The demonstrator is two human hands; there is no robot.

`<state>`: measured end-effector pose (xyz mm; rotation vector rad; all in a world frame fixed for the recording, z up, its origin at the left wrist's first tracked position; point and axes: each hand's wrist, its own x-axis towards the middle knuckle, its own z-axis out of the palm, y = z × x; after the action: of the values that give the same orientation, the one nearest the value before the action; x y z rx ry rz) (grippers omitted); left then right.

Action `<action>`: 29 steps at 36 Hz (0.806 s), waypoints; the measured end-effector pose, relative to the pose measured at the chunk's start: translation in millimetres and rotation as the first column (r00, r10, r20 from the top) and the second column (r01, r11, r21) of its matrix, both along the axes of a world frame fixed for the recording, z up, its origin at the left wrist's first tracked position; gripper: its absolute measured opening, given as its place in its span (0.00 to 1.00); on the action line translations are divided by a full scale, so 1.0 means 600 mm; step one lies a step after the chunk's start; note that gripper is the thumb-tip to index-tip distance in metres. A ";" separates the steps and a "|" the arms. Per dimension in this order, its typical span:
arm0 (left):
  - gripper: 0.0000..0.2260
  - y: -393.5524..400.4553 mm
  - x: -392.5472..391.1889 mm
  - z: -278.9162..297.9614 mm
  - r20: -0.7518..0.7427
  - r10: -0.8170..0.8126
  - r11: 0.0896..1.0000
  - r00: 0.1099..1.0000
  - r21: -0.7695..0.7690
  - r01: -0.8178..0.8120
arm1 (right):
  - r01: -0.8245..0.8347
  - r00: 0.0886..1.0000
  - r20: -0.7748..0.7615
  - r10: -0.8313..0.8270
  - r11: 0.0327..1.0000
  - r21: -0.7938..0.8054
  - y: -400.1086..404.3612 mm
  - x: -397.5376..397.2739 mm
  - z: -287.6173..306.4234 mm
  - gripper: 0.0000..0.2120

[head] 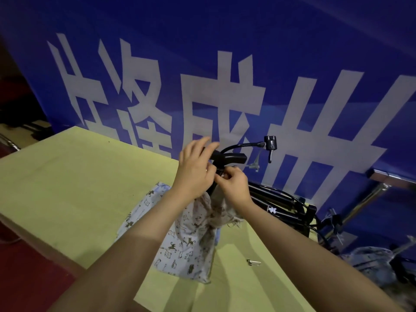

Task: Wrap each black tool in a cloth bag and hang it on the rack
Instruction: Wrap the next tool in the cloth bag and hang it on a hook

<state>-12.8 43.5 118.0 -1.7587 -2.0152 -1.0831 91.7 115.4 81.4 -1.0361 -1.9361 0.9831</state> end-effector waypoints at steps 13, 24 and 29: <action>0.11 0.002 -0.008 -0.002 -0.058 0.026 1.000 0.998 -0.003 -0.026 | -0.062 0.982 0.181 0.047 0.995 0.081 0.004 0.045 0.015 0.12; 0.11 0.012 0.021 0.030 -0.027 -0.016 1.000 1.000 0.022 0.017 | 0.054 0.991 0.075 -0.113 0.836 0.546 0.026 0.058 0.096 0.10; 0.12 0.021 0.026 0.051 -0.018 -0.018 0.999 1.000 0.029 0.019 | 0.120 0.992 -0.099 -0.082 0.863 0.490 0.032 0.065 0.149 0.10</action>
<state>2.7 55.9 148.5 -1.7698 -1.9662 -1.0927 130.9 134.7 170.9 -0.7766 -1.9063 0.4152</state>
